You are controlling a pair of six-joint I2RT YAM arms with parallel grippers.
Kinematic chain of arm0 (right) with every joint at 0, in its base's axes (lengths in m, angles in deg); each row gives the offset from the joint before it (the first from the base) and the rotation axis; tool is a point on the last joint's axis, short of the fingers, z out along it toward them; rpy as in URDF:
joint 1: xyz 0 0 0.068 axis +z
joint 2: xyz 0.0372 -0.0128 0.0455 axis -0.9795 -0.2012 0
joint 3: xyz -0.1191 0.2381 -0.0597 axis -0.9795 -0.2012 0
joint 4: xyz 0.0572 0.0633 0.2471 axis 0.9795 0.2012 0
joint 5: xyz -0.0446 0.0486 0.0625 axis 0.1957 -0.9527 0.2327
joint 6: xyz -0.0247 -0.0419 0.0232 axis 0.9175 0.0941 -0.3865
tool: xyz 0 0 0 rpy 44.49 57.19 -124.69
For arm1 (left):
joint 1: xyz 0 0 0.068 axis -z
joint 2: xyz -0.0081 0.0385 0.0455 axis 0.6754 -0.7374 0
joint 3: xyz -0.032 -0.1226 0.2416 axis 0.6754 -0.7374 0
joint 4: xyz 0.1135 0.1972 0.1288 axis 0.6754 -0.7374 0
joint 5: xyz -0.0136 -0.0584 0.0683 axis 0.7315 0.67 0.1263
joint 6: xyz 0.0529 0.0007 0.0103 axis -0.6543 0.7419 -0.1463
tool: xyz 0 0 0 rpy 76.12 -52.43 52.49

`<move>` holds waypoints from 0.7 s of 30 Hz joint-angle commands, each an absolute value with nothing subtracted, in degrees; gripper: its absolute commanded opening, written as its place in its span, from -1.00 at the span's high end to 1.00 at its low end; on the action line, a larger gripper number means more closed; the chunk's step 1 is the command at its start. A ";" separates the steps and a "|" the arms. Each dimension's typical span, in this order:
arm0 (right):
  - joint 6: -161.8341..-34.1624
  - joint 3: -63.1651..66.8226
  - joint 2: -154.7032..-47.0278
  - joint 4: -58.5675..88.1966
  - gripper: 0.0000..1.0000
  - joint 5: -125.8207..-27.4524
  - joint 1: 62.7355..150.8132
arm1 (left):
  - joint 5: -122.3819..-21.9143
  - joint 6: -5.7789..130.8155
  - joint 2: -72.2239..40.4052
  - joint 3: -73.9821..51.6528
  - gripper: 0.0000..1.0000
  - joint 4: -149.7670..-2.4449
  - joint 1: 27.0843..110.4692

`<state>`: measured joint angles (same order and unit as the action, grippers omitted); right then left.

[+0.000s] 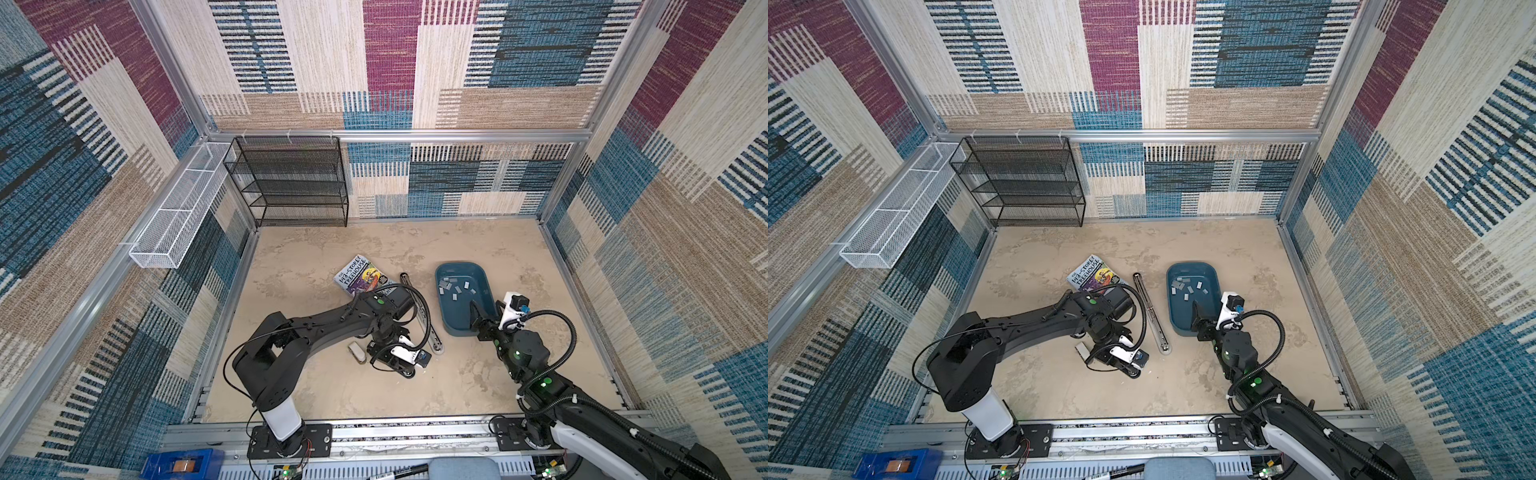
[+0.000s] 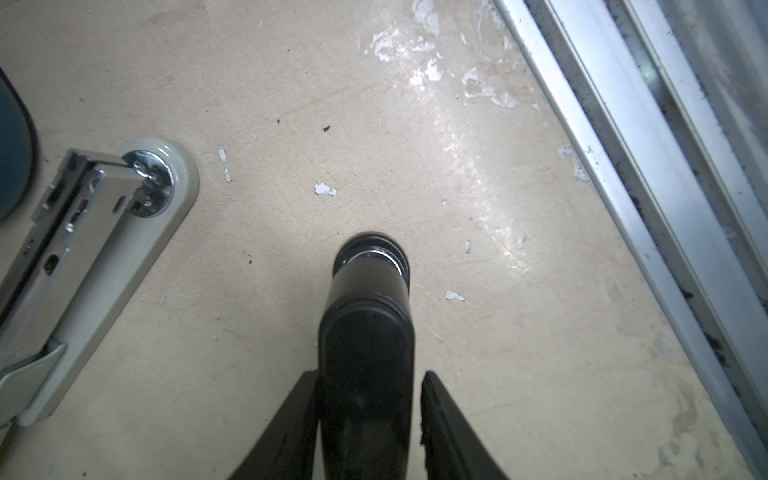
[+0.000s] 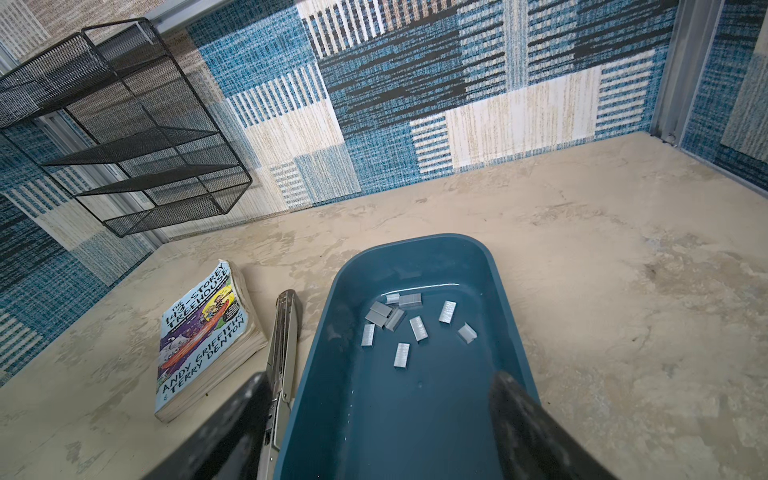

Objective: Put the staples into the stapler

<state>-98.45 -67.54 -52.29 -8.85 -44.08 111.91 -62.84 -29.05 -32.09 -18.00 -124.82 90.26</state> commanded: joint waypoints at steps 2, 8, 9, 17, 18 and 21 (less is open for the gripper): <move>-98.32 -67.73 -51.88 -10.55 -0.67 -44.26 111.89 | -61.92 -29.67 -33.04 -17.69 0.09 -126.26 90.25; -98.31 -67.97 -51.38 -10.50 -0.67 -44.44 111.90 | -61.48 -29.56 -33.22 -16.98 0.29 -126.53 90.22; -98.30 -68.03 -51.43 -10.54 -0.67 -44.52 111.90 | -61.41 -29.65 -33.15 -16.98 0.29 -126.55 90.22; -95.76 -67.07 -51.35 -12.02 -0.59 -55.05 111.99 | -61.32 -29.71 -34.73 -16.61 0.28 -126.77 90.30; -96.60 -66.56 -51.03 -11.33 -0.57 -57.25 112.01 | -61.38 -29.80 -34.97 -16.55 0.24 -126.75 90.29; -99.38 -66.38 -49.53 -10.08 -0.53 -61.79 111.97 | -61.00 -29.90 -34.99 -16.47 0.21 -126.76 90.24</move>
